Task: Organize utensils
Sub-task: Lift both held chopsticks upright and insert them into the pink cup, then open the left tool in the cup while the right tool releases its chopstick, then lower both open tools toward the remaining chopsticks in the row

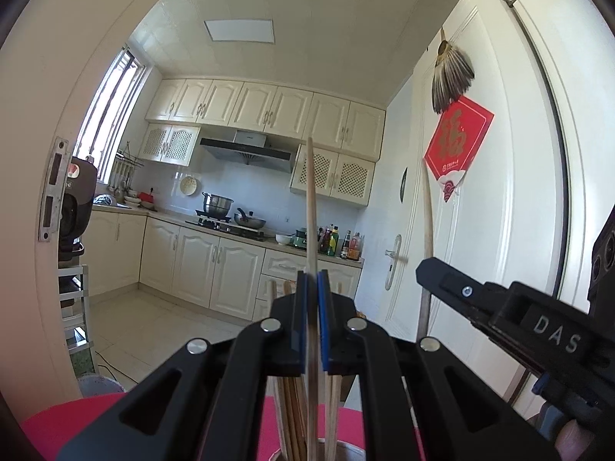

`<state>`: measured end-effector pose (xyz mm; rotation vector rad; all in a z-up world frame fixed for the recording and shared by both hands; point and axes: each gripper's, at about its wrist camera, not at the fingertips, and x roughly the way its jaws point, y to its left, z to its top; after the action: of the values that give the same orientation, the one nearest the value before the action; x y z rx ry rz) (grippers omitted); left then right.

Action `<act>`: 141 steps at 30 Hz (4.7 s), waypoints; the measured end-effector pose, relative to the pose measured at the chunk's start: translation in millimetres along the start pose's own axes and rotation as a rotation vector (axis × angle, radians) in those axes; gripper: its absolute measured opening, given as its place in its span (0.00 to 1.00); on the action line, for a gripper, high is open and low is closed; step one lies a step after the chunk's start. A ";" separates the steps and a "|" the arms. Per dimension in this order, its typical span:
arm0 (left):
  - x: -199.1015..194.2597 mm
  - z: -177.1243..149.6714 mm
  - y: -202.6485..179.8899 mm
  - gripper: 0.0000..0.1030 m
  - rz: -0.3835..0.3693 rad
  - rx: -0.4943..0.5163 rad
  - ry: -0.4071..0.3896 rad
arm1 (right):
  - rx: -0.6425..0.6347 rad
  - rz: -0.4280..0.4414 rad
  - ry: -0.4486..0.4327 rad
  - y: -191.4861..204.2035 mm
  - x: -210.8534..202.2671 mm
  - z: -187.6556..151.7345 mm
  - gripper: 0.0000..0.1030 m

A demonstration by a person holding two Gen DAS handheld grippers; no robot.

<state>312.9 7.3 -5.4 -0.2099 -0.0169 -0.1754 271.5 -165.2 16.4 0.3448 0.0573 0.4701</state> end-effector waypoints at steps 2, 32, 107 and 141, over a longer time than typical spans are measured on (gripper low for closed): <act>1.1 -6.4 -0.4 0.06 0.004 0.012 0.012 | -0.017 -0.005 0.005 1.0 1.2 -4.3 0.06; -55.5 -21.0 -2.0 0.28 0.054 0.081 0.217 | -0.097 -0.071 0.154 14.6 -38.0 -42.2 0.07; -129.3 -100.5 12.3 0.47 0.232 0.025 1.080 | -0.158 -0.181 0.628 42.9 -122.4 -97.2 0.53; -118.6 -125.7 12.7 0.09 0.180 0.093 1.182 | -0.190 -0.152 0.990 45.7 -78.5 -140.2 0.55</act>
<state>198.1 13.7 -135.0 0.0098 1.1627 -0.0979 163.1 -118.8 -102.0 -0.1067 0.9870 0.4535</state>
